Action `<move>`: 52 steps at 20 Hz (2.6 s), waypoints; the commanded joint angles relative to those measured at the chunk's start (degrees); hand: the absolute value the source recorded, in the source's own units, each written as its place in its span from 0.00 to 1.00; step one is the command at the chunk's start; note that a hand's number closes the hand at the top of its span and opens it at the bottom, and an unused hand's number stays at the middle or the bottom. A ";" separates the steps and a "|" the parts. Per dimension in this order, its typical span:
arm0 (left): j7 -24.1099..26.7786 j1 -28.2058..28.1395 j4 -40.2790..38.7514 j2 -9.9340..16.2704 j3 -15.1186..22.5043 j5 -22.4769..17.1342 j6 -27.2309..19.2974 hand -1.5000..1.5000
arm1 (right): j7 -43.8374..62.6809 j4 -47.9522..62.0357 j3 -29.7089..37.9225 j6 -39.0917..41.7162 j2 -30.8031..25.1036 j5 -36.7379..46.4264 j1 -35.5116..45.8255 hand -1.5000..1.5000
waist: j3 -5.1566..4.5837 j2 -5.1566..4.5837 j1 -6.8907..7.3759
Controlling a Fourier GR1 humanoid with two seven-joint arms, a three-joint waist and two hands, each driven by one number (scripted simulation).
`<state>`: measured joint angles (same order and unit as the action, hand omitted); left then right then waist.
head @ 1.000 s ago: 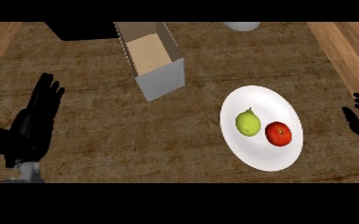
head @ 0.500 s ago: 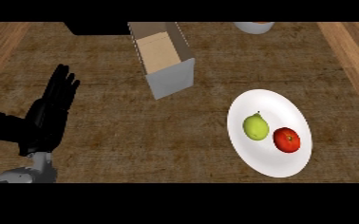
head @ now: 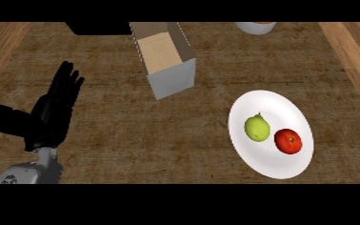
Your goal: Pick the tomato from the plate and place it in the cardboard box
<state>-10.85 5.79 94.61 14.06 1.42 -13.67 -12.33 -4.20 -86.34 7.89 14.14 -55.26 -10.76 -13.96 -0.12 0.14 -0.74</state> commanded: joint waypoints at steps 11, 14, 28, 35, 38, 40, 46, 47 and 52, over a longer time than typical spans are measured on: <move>-3.50 -0.63 3.51 -0.08 -2.54 -0.15 3.10 0.50 | 21.23 -17.86 1.29 3.15 8.27 3.68 0.75 0.00 | 0.11 -0.02 0.67; -2.29 -1.75 2.94 -2.63 -0.59 2.84 1.90 0.50 | 22.14 -15.89 1.34 5.00 12.00 5.27 1.42 0.00 | 0.11 -0.06 0.58; -3.77 0.22 3.90 -5.26 -2.06 6.00 2.17 0.50 | 23.05 -14.70 0.47 6.25 24.95 18.91 5.87 0.00 | 0.12 -0.08 0.60; -0.09 1.88 -3.64 -6.20 -3.97 5.50 4.78 0.50 | 25.40 -11.88 -3.47 5.34 31.95 23.79 10.06 0.00 | 0.11 -0.14 0.63; -2.17 3.09 -2.10 -5.15 -5.52 5.58 4.63 0.50 | 19.78 -3.29 -2.74 5.58 32.26 27.17 12.55 0.00 | 0.13 -0.17 0.80; -1.83 -1.20 2.68 -6.77 -3.17 6.64 5.02 0.50 | 20.17 -9.76 -0.56 6.61 31.82 28.10 7.73 0.00 | 0.12 -0.09 0.67; -5.68 -0.94 6.03 -5.47 -5.05 6.14 5.19 0.50 | 21.05 -4.76 -1.41 4.98 34.32 32.52 11.77 0.00 | 0.13 -0.10 0.83; 0.00 1.56 -2.73 -5.16 -7.22 5.26 7.75 0.50 | 18.05 -5.45 1.29 7.22 32.71 31.11 8.87 0.00 | 0.11 -0.13 0.58; -0.96 1.83 -2.21 -5.65 -7.67 5.51 7.73 0.50 | 19.36 -2.55 0.39 8.03 35.21 33.32 13.47 0.00 | 0.11 -0.12 0.71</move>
<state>-11.62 7.32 93.12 7.65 -4.70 -7.69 -5.82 14.43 -89.53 7.39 20.62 -20.94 22.16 -2.34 0.01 0.00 -0.05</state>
